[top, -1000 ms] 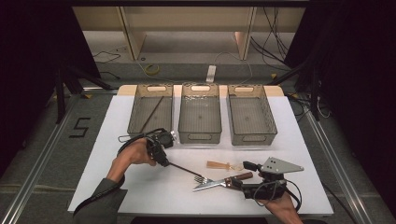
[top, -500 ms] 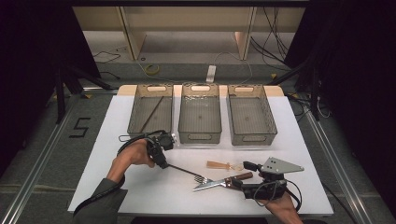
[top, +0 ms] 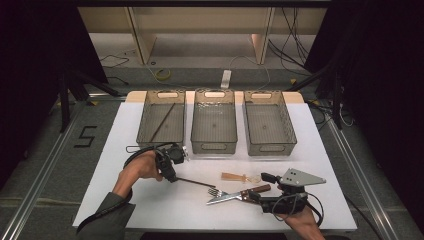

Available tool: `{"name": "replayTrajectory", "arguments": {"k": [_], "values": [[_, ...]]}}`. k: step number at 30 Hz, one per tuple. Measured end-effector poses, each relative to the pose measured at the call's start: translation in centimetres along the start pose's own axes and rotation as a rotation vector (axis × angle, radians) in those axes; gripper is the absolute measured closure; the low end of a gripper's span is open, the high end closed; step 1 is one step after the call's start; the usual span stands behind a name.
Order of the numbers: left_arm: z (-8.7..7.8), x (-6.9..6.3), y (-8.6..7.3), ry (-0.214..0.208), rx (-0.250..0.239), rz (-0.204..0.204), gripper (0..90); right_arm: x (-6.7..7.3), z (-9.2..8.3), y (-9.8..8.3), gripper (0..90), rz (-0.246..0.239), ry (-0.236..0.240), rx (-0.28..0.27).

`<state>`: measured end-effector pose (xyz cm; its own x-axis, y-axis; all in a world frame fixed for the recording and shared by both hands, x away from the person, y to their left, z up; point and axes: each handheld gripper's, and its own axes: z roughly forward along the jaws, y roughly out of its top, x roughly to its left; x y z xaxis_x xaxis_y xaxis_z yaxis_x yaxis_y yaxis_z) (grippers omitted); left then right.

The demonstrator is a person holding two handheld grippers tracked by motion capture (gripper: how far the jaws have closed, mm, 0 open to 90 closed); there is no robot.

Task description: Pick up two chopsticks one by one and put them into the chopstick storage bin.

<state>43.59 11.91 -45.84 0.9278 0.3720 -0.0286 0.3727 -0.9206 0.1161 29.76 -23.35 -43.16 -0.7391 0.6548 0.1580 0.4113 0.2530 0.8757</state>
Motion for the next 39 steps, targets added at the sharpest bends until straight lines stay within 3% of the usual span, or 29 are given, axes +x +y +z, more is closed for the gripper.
{"name": "replayTrajectory", "arguments": {"k": [9,17,28,39], "values": [[0.0,-0.1,-0.1,-0.005,0.0,-0.012,76.5,0.0,0.0,0.0,24.4,0.008,0.0,0.002],[0.0,-0.1,-0.2,-0.009,0.001,0.009,82.9,0.0,0.1,0.0,24.4,0.009,0.003,0.005],[0.0,-0.1,-0.2,-0.011,-0.001,0.013,84.5,-0.1,0.0,0.0,24.4,0.009,0.004,0.003],[-1.7,0.2,-0.6,-0.036,-0.063,-0.026,84.6,-0.1,0.0,0.0,24.4,0.009,0.004,0.003]]}}
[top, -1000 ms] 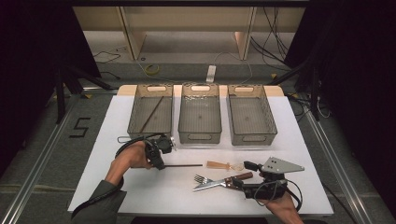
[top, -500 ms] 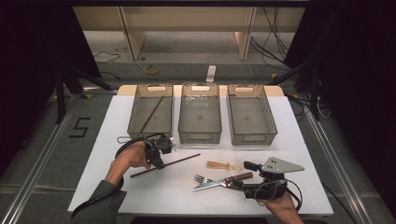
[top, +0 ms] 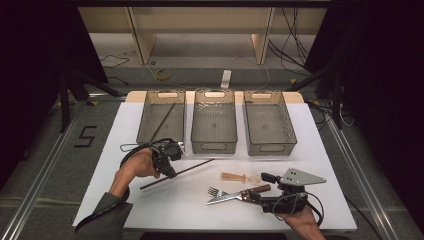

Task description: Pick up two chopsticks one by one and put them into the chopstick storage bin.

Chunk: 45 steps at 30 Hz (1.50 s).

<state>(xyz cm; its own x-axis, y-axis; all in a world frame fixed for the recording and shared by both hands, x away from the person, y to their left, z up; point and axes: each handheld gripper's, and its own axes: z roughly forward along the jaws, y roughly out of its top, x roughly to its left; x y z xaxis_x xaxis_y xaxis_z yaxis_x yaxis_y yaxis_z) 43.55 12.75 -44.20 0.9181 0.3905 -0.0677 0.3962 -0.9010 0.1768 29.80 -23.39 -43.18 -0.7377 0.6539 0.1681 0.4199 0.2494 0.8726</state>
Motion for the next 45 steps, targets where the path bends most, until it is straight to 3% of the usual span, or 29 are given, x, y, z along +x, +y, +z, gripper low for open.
{"name": "replayTrajectory", "arguments": {"k": [5,12,20,24,29,34,45], "values": [[-0.7,0.0,-0.1,0.005,-0.008,-0.021,84.6,0.0,0.0,0.0,24.4,-0.002,0.0,-0.001],[-3.2,0.0,-0.2,0.021,-0.103,-0.043,84.6,0.0,0.0,0.0,24.4,-0.001,-0.002,-0.004],[-6.5,0.7,-0.8,0.072,-0.255,-0.146,84.6,0.0,0.0,0.0,24.4,0.002,-0.003,-0.001],[-8.2,1.2,-0.5,0.117,-0.326,-0.218,84.6,-0.2,0.1,-0.1,24.4,0.008,-0.006,0.001],[-9.8,2.9,-0.1,0.146,-0.386,-0.307,84.6,-0.2,0.1,-0.1,24.4,0.008,-0.005,-0.001],[-11.3,4.4,0.1,0.16,-0.438,-0.354,84.6,-0.2,0.0,-0.1,24.4,0.01,-0.003,-0.003],[-12.2,7.9,0.3,0.223,-0.454,-0.457,84.6,-0.2,0.0,-0.1,24.4,0.011,0.002,-0.003]]}}
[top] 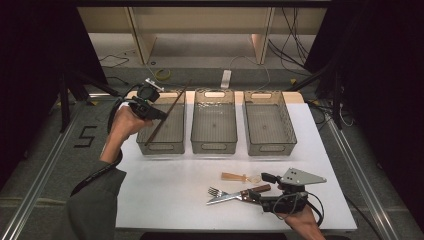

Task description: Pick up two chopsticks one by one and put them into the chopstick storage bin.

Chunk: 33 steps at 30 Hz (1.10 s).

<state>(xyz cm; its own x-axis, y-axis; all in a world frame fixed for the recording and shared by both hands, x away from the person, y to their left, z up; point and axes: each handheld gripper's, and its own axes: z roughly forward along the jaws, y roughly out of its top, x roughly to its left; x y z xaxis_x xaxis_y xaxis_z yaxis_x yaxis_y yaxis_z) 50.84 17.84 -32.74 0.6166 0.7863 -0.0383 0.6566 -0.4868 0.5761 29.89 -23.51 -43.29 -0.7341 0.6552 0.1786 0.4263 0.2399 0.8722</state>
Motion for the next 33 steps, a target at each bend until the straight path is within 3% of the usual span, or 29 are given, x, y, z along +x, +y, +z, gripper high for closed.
{"name": "replayTrajectory", "arguments": {"k": [4,14,23,33], "values": [[0.2,0.5,0.3,0.024,-0.004,-0.007,84.6,0.0,0.0,0.0,24.4,-0.001,0.001,0.001],[1.7,2.6,0.7,0.089,-0.028,-0.07,84.6,0.1,0.0,0.0,24.3,0.001,0.005,-0.002],[2.3,3.0,0.5,0.124,-0.049,-0.088,84.6,0.1,0.1,0.0,24.4,-0.002,0.007,0.001],[3.7,3.4,-0.5,0.127,-0.048,-0.113,84.5,0.1,0.1,0.0,24.3,-0.001,0.008,0.002]]}}
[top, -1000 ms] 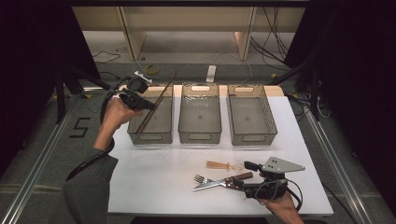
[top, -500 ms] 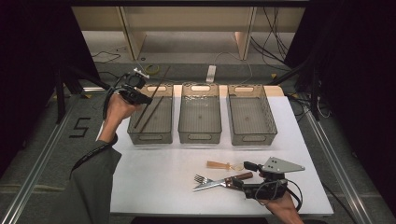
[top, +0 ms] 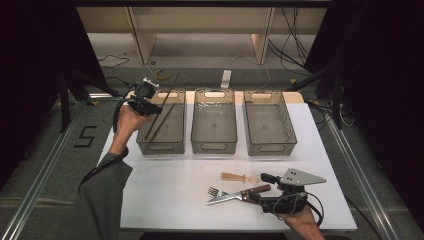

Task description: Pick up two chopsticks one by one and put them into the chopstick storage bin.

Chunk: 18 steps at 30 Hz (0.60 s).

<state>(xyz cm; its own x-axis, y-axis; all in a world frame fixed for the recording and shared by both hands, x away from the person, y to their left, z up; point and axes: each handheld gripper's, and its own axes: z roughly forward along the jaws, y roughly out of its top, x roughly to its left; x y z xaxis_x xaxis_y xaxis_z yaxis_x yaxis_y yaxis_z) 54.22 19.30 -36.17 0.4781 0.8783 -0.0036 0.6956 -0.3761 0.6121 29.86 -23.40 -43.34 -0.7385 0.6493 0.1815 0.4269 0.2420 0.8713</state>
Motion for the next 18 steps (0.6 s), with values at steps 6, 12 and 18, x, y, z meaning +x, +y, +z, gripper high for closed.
{"name": "replayTrajectory", "arguments": {"k": [6,12,18], "values": [[0.8,0.0,-0.5,0.001,0.006,-0.005,84.5,0.0,0.0,0.0,24.3,-0.001,-0.001,-0.001],[1.5,0.0,-0.8,0.009,0.019,-0.011,84.1,0.1,0.0,0.0,24.3,0.001,0.0,0.002],[1.8,0.0,-1.0,0.022,0.018,-0.036,82.8,0.0,0.0,0.0,24.3,0.0,0.0,0.002]]}}
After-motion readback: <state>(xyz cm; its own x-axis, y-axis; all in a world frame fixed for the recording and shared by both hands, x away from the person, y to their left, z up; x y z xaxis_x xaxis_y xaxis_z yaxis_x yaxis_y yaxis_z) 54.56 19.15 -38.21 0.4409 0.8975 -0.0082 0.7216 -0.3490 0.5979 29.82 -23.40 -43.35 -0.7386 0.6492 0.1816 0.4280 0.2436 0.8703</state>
